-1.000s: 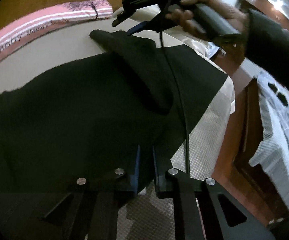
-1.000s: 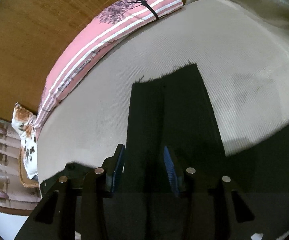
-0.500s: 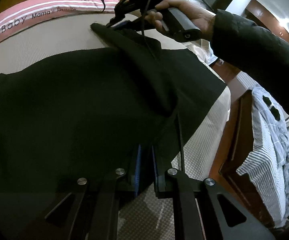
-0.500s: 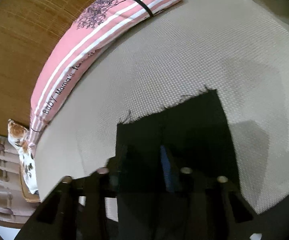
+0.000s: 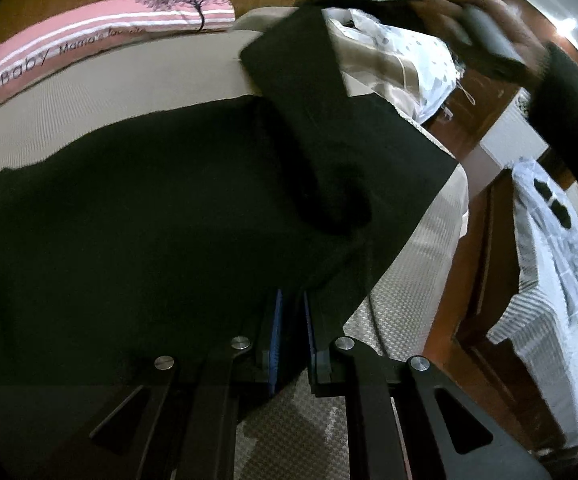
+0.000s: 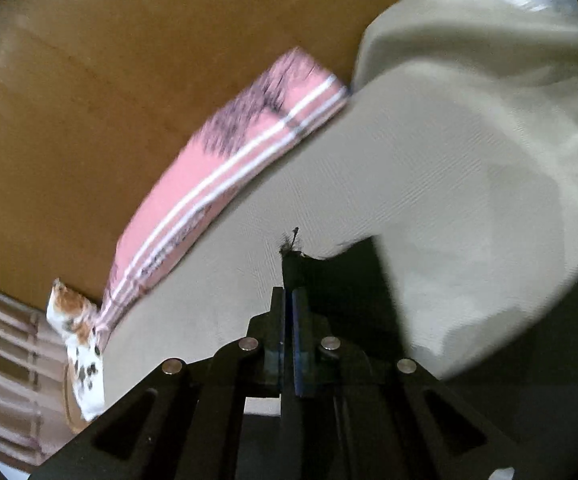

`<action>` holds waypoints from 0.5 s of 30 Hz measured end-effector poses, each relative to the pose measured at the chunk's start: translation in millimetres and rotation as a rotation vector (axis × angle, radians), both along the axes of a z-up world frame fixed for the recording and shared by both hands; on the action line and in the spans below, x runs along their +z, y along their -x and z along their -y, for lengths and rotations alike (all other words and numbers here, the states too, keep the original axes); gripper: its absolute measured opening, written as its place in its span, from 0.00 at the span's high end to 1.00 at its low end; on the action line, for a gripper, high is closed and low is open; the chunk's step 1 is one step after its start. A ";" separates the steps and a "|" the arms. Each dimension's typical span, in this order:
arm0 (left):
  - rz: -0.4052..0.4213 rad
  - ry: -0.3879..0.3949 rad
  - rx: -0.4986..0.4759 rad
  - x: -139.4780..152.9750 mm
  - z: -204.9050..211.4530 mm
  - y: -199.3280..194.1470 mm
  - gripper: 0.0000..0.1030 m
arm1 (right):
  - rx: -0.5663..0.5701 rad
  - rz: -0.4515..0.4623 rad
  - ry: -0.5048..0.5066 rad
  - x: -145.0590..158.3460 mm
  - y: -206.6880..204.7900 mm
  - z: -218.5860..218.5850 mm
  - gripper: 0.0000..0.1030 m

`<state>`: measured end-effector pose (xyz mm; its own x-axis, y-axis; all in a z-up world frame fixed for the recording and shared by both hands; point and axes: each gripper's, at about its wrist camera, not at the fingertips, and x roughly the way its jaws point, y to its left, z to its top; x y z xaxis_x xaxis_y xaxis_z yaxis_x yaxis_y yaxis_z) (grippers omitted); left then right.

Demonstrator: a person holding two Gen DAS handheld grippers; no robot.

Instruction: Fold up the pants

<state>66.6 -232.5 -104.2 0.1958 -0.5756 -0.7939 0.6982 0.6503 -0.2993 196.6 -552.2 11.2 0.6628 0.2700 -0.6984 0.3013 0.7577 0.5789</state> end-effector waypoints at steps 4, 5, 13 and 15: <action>0.027 -0.017 -0.008 1.4 4.8 5.9 0.89 | -0.141 -0.003 0.031 6.7 73.4 43.0 0.97; 0.036 -0.023 -0.011 1.7 6.0 7.3 0.89 | -0.177 -0.014 0.043 4.6 89.0 51.7 0.97; 0.077 -0.066 -0.020 -0.1 10.2 11.8 0.89 | -0.418 -0.194 0.003 -67.9 194.4 103.7 0.97; 0.084 -0.075 -0.020 1.0 10.7 12.5 0.89 | -0.443 -0.211 -0.021 -84.0 207.0 110.6 0.98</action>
<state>54.2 -243.2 -103.2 0.2525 -0.5199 -0.8161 0.7318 0.6544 -0.1904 -10.4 -662.8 -72.8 0.5620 0.0090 -0.8271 0.7043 0.5192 0.4842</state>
